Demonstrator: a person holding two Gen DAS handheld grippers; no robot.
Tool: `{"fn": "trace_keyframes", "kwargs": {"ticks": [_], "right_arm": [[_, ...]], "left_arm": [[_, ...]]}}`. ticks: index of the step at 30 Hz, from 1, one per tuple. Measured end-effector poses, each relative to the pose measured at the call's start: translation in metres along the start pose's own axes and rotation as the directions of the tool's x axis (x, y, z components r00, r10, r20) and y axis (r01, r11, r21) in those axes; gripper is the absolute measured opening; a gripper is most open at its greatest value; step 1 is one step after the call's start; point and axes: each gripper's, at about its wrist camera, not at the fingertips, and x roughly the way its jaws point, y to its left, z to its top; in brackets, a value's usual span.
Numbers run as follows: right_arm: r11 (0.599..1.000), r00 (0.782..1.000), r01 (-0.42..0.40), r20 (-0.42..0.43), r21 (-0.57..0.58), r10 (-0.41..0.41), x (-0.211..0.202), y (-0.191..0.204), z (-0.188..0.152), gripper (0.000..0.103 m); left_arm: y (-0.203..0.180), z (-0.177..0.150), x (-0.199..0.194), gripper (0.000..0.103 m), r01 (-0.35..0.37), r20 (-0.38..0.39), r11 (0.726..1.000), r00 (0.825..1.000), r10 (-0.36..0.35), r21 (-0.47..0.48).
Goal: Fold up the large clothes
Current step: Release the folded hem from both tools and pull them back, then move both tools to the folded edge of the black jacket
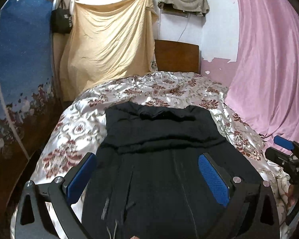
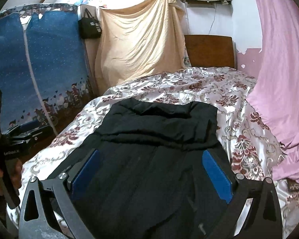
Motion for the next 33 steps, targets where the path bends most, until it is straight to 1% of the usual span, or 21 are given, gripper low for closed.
{"fn": "trace_keyframes", "kwargs": {"ticks": [5,7,10,14,18,24,29,33], "right_arm": [[0.999,0.999,-0.006,-0.033,-0.043,0.005,-0.019,0.013,-0.025,0.1],[0.997,0.998,-0.009,-0.06,-0.075,0.005,-0.022,0.017,-0.036,0.1],[0.996,0.997,-0.016,-0.082,-0.093,0.008,-0.028,0.021,-0.049,0.1],[0.995,0.995,-0.019,-0.098,-0.096,0.009,-0.032,0.025,-0.066,0.101],[0.996,0.995,-0.013,-0.097,-0.091,0.004,-0.039,0.026,-0.08,0.101],[0.993,0.996,0.017,-0.081,-0.117,-0.027,-0.047,0.029,-0.098,0.101],[0.994,0.992,0.047,-0.115,-0.099,-0.059,-0.045,0.024,-0.117,0.101],[0.993,0.986,0.075,-0.14,-0.093,-0.088,-0.043,0.02,-0.129,0.101]], "left_arm": [[0.01,-0.028,-0.025,0.103,-0.024,-0.018,1.0,1.0,0.024,0.0],[0.016,-0.039,-0.03,0.103,-0.031,-0.038,1.0,0.999,0.031,0.003],[0.022,-0.054,-0.034,0.103,-0.044,-0.059,0.999,0.997,0.044,0.004],[0.028,-0.07,-0.041,0.103,-0.036,-0.063,0.999,0.997,0.035,-0.018],[0.029,-0.083,-0.044,0.103,-0.031,-0.07,0.999,0.997,0.03,-0.018],[0.025,-0.1,-0.052,0.103,-0.041,-0.061,0.999,0.997,0.042,0.004],[0.029,-0.116,-0.052,0.103,-0.054,-0.081,0.998,0.995,0.056,0.026],[0.037,-0.126,-0.053,0.103,-0.059,-0.098,0.998,0.993,0.061,0.018]]}}
